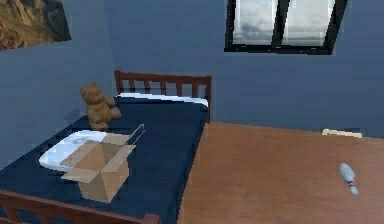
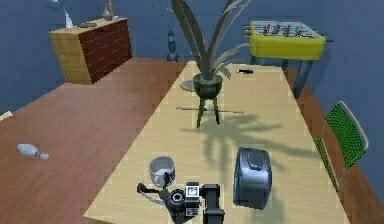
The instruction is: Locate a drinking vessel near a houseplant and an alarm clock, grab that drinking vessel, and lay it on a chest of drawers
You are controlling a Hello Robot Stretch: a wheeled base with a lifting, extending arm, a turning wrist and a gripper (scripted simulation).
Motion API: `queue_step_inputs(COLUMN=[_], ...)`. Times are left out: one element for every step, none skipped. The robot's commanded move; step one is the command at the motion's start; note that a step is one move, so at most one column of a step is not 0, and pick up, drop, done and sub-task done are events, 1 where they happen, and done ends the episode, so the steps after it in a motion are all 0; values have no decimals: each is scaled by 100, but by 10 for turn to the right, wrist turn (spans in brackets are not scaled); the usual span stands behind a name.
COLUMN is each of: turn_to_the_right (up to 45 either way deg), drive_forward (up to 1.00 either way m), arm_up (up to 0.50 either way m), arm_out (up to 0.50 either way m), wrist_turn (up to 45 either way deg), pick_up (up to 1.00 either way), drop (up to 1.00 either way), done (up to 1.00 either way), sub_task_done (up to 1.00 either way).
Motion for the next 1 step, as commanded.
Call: queue_step_inputs(turn_to_the_right=[0], drive_forward=[0], arm_up=[0], arm_out=[0], wrist_turn=[0], pick_up=[100], drop=[0], done=[0], sub_task_done=[0])
